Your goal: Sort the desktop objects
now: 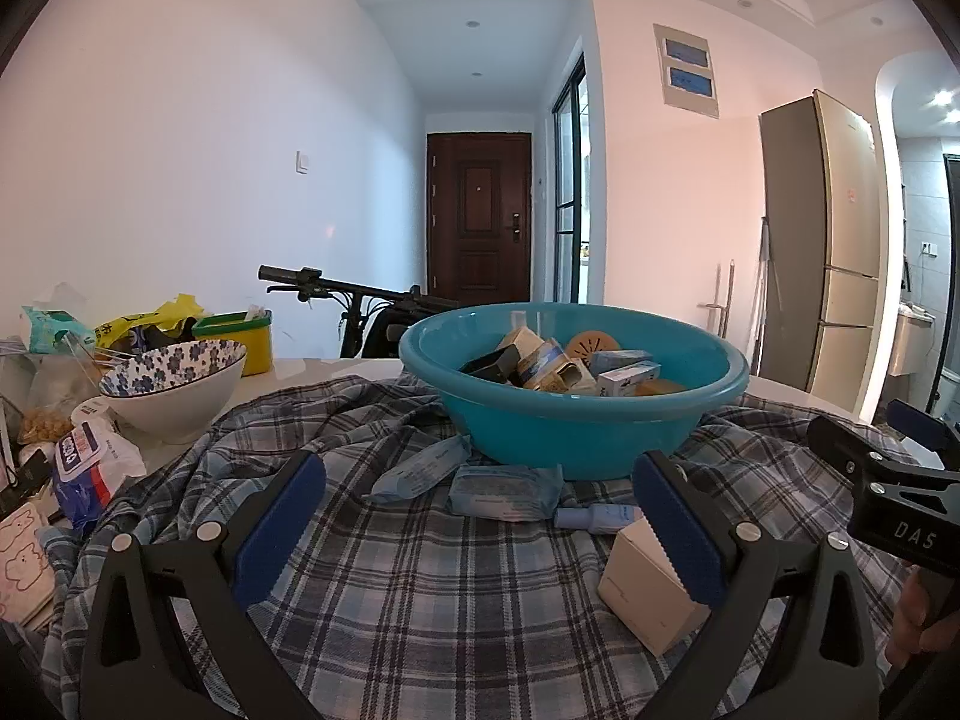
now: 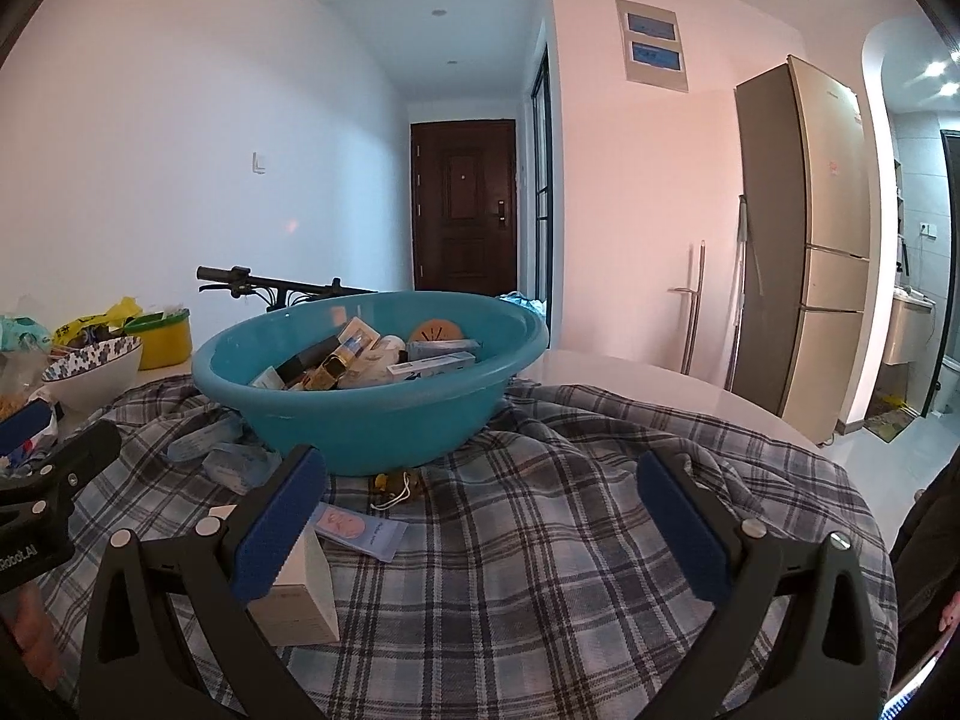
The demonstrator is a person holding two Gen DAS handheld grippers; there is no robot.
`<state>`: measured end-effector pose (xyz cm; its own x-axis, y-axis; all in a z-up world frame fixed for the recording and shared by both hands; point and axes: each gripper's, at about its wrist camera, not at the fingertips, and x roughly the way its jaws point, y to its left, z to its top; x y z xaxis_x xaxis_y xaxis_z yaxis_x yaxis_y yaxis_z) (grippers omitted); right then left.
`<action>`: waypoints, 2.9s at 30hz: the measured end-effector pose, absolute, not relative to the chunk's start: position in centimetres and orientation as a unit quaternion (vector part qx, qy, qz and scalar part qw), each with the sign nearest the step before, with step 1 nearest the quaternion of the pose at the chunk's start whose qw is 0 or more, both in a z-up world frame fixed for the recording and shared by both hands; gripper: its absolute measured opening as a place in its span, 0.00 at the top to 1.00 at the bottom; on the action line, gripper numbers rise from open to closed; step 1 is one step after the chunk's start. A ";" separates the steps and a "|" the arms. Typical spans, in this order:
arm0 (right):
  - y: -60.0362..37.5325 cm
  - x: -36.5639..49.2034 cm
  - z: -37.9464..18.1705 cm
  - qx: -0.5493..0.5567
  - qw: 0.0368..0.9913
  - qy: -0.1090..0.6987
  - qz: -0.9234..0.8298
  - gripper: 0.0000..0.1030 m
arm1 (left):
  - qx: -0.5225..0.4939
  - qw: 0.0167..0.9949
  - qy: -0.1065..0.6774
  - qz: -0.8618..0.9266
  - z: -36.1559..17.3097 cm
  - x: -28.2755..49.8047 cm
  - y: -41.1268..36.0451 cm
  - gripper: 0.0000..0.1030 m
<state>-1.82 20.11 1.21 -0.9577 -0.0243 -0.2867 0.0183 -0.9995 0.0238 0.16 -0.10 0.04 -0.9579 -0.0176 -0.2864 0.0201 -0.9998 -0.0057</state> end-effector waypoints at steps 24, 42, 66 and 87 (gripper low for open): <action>24.2 3.9 4.7 0.153 -0.005 -0.013 -0.988 0.00 | 0.136 0.016 -0.002 -0.991 0.1 0.5 0.4 0.00; 24.0 2.8 8.9 0.260 0.032 0.008 -0.965 0.00 | 0.187 0.015 0.012 -0.982 5.2 0.5 -0.1 0.00; 21.2 1.7 20.5 0.219 0.088 0.026 -0.971 0.00 | 0.194 0.007 0.038 -0.980 15.4 -0.4 -2.7 0.00; 21.1 3.7 24.2 0.166 0.092 0.014 -0.982 0.00 | 0.148 0.014 0.028 -0.989 18.4 2.0 -2.8 0.00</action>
<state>3.65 21.07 24.20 -0.9281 -0.1767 -0.3276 0.1859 -0.9826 0.0033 1.97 -2.84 18.42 -0.9559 -0.0199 -0.2930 0.0363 -0.9981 -0.0505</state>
